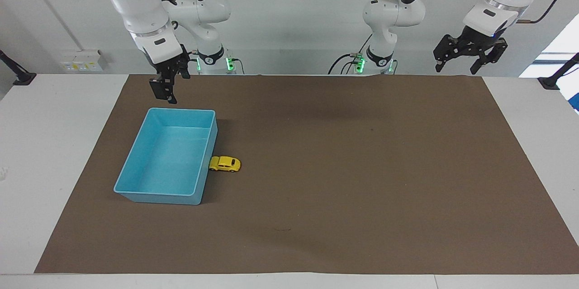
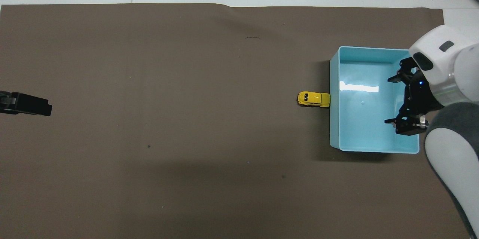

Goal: Wind up and store yellow beetle car
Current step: 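Lower the right gripper beside the bin toward the yellow car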

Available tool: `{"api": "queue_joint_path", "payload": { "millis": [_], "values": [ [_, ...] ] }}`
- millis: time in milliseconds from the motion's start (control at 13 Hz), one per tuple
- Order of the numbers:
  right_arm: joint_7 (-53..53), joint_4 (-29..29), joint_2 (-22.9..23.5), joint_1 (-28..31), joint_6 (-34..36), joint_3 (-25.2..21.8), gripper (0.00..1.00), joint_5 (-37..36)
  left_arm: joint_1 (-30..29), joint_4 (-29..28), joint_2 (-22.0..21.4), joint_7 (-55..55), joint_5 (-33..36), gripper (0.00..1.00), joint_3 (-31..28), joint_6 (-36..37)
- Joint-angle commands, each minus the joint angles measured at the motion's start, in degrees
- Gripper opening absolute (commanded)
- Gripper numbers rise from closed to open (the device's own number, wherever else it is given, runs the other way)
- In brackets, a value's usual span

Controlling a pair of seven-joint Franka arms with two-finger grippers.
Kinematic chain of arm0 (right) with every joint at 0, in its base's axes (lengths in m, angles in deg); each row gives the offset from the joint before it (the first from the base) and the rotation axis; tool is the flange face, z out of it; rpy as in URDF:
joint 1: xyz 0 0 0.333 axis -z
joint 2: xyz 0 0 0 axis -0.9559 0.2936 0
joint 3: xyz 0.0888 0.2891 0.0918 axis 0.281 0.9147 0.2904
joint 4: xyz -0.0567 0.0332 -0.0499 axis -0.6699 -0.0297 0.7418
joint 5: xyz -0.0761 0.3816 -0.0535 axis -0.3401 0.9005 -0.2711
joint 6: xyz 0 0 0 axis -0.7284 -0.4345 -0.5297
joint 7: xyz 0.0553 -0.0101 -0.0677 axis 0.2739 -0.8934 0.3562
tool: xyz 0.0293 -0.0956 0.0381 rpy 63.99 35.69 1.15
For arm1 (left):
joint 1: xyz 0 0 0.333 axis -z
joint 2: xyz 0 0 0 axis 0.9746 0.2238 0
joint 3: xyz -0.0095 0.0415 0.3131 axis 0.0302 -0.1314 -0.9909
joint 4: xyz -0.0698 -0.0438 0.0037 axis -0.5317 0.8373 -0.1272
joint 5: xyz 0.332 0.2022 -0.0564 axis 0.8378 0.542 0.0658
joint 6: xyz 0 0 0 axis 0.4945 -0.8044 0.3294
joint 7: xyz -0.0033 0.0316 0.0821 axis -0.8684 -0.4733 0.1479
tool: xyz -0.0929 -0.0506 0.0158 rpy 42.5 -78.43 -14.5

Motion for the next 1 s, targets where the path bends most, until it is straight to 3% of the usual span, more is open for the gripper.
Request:
{"api": "queue_joint_path", "payload": {
  "millis": [0, 385, 923],
  "values": [
    [-4.1, 0.1, 3.2, -0.6, -3.2, 0.0, 1.00, -0.4, -0.2, -0.3, -0.9, 0.5, 0.5, 1.00, 0.6, 1.0],
    [-5.7, -0.2, 8.4, -2.6, -6.5, 0.3, 1.00, 0.2, -1.0, -0.3, -0.9, 0.6, 0.5, 1.00, 0.5, 1.1],
    [-5.4, 1.8, 10.7, -4.2, -10.7, 0.3, 1.00, -0.2, -1.6, -0.5, -1.0, 0.6, 0.4, 1.00, 0.5, 1.0]
  ]
}}
